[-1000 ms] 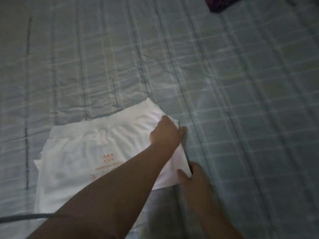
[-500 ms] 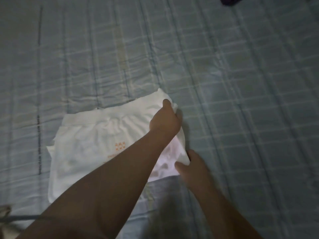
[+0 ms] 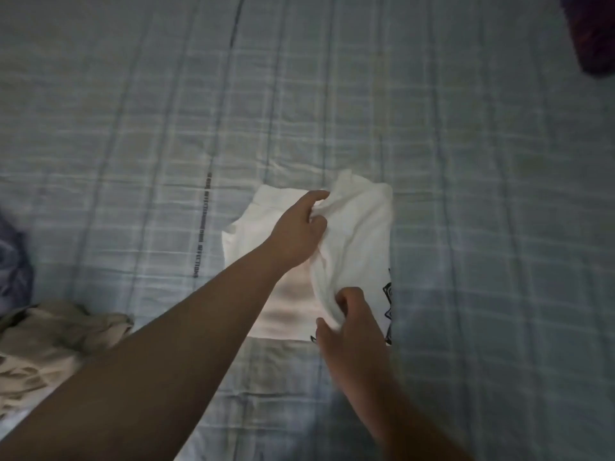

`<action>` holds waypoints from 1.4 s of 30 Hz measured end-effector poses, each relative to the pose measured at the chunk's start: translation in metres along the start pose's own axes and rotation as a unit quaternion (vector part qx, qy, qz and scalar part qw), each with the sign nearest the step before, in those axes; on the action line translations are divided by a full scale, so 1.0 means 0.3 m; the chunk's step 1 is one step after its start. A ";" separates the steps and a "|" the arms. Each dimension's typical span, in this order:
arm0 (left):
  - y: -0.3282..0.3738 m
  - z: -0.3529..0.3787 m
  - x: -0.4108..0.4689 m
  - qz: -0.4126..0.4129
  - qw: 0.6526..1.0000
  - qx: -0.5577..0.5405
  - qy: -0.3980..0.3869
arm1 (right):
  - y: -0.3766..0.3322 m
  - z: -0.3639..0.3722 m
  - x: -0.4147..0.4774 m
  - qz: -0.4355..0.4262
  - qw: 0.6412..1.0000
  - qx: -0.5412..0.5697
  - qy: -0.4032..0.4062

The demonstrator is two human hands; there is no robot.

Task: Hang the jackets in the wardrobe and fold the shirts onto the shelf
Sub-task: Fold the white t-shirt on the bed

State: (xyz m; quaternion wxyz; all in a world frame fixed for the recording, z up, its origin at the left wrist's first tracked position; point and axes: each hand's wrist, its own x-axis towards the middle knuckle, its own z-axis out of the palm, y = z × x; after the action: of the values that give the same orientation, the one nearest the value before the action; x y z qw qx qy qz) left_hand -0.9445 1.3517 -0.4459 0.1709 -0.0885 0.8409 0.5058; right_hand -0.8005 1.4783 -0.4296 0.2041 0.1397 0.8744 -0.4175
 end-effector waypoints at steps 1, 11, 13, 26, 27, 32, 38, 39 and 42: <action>-0.039 -0.058 -0.007 -0.004 1.000 -0.008 0.003 | -0.040 0.045 -0.004 -0.006 1.000 -0.008 -0.005; -0.408 -0.407 -0.046 -0.149 0.984 -0.102 -0.004 | -0.234 0.477 -0.041 0.003 0.988 -0.123 -0.097; -0.452 -0.415 -0.032 -0.175 0.976 -0.131 -0.022 | -0.231 0.518 -0.035 0.011 0.986 -0.140 -0.096; -0.389 -0.429 0.080 -0.046 0.991 -0.128 0.002 | -0.284 0.522 -0.047 -0.038 0.993 -0.105 -0.025; -0.383 -0.434 0.089 -0.042 0.992 -0.117 0.005 | -0.293 0.528 -0.042 -0.035 0.993 -0.105 -0.028; -0.483 -0.445 0.081 -0.140 0.988 -0.062 0.014 | -0.263 0.599 -0.014 -0.043 0.986 -0.138 -0.083; -0.569 -0.405 -0.071 -0.107 0.992 -0.055 0.047 | -0.199 0.500 0.001 -0.045 0.996 -0.075 -0.032; -0.574 -0.390 -0.107 -0.096 0.993 -0.040 0.053 | -0.175 0.465 0.016 -0.078 0.992 -0.094 0.010; -0.559 -0.345 -0.213 -0.125 0.991 -0.030 0.048 | -0.093 0.357 0.067 -0.156 0.965 -0.189 0.089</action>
State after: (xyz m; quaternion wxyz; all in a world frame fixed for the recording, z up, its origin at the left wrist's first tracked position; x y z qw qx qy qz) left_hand -0.8518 1.1798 -0.5149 0.1892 -0.2223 0.8150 0.5005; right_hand -0.8041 1.3784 -0.4811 0.0804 -0.0029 0.9631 -0.2569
